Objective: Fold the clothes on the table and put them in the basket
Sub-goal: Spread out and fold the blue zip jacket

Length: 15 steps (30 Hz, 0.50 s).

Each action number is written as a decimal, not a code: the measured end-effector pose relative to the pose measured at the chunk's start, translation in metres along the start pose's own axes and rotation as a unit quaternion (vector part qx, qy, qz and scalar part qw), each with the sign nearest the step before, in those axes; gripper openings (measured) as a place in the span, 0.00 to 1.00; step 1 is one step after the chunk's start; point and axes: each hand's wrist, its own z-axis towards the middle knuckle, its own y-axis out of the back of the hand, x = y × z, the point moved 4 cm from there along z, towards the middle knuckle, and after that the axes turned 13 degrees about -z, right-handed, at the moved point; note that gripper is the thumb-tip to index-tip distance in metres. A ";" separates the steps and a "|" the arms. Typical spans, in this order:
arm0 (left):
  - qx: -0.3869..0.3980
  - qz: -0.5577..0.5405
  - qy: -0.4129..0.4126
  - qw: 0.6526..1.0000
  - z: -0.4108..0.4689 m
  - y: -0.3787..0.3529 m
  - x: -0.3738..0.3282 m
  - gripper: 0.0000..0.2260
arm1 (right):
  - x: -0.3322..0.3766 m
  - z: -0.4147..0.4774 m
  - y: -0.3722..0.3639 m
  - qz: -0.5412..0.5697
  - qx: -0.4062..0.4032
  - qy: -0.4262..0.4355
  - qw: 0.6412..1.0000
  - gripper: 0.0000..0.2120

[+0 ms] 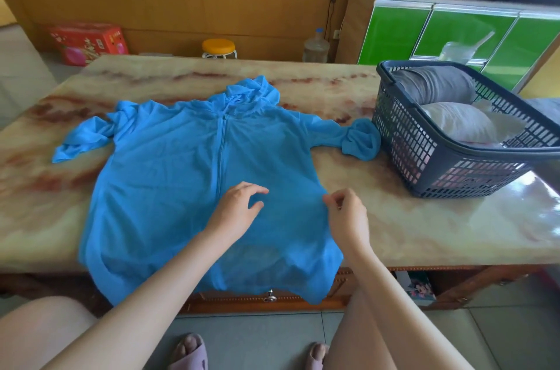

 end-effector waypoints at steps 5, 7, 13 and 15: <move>-0.007 -0.016 -0.004 1.000 -0.007 0.009 0.008 0.11 | -0.011 0.008 0.014 0.111 -0.012 -0.040 0.993 0.06; -0.022 -0.015 -0.012 1.000 -0.014 0.016 0.010 0.11 | -0.013 0.007 0.008 0.113 0.015 -0.030 0.993 0.06; -0.061 -0.030 -0.004 0.998 -0.042 0.052 0.029 0.10 | -0.012 -0.010 0.010 0.001 0.019 0.065 0.998 0.16; -0.099 -0.041 -0.005 0.994 -0.060 0.069 0.036 0.10 | -0.014 -0.019 0.013 -0.023 0.001 0.091 0.996 0.15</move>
